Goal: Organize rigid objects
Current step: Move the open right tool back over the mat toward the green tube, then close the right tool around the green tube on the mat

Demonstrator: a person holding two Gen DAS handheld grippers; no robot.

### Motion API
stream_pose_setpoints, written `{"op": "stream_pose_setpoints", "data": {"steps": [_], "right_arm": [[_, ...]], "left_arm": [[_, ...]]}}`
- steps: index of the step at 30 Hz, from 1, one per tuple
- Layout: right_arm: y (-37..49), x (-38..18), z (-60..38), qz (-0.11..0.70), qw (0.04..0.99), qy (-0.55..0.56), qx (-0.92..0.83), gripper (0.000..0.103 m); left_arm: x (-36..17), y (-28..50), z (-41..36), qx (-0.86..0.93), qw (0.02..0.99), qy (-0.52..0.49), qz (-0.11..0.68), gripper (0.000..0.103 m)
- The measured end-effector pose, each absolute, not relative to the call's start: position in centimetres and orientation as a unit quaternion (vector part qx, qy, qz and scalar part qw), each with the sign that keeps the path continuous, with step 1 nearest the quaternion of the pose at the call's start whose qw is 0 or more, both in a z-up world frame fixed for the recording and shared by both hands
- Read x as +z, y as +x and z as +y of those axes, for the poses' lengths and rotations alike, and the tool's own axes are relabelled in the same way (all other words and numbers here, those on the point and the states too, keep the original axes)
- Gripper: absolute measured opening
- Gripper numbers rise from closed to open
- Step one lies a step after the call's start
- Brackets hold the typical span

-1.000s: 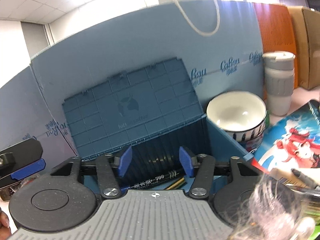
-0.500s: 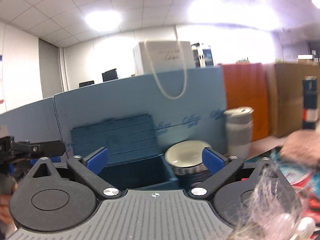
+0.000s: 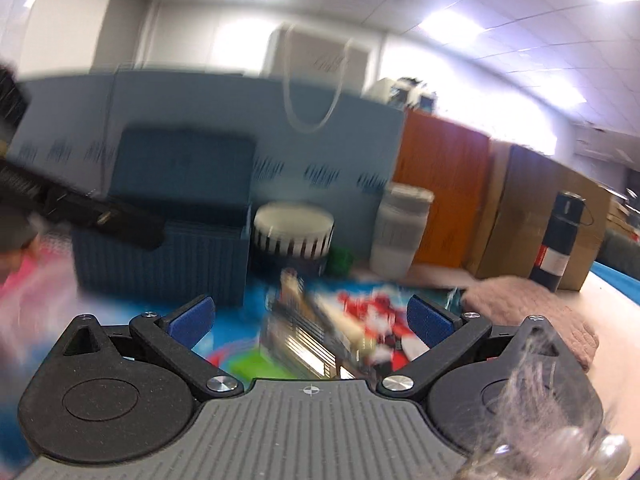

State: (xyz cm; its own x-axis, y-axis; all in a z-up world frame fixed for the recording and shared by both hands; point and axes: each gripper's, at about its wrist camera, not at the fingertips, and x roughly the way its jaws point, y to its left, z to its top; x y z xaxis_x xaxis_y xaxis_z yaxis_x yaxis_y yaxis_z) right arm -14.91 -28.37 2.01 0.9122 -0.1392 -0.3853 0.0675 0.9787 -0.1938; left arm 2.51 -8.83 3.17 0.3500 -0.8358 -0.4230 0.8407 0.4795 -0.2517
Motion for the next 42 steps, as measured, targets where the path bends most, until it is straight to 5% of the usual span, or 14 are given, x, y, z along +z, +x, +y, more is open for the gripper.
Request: {"op": "stream_pose_setpoints", "data": {"steps": [17,21,25,34,42], "right_arm": [[-9.0,-2.2,-32.3,0.376,0.924,-0.02,0.07,0.093],[-7.9,-2.5,-33.6,0.406,0.912,-0.012,0.064,0.078],[-8.2,-2.1,-34.4,0.413,0.909,-0.013,0.051,0.048],[-9.6,-2.3,-32.0,0.397,0.916,0.002,0.055,0.026],[-10.1,-2.1,-32.3,0.374,0.91,0.178,0.012,0.025]], "left_arm": [[1.9,2.3,-9.6,-0.513,0.814,0.029,0.271,0.103],[2.1,2.5,-9.6,-0.512,0.815,0.026,0.27,0.103],[2.1,2.6,-9.4,-0.511,0.815,0.021,0.271,0.103],[2.4,2.4,-9.0,-0.513,0.816,0.017,0.265,0.103],[3.3,2.4,-8.1,-0.514,0.82,0.001,0.253,0.103]]}}
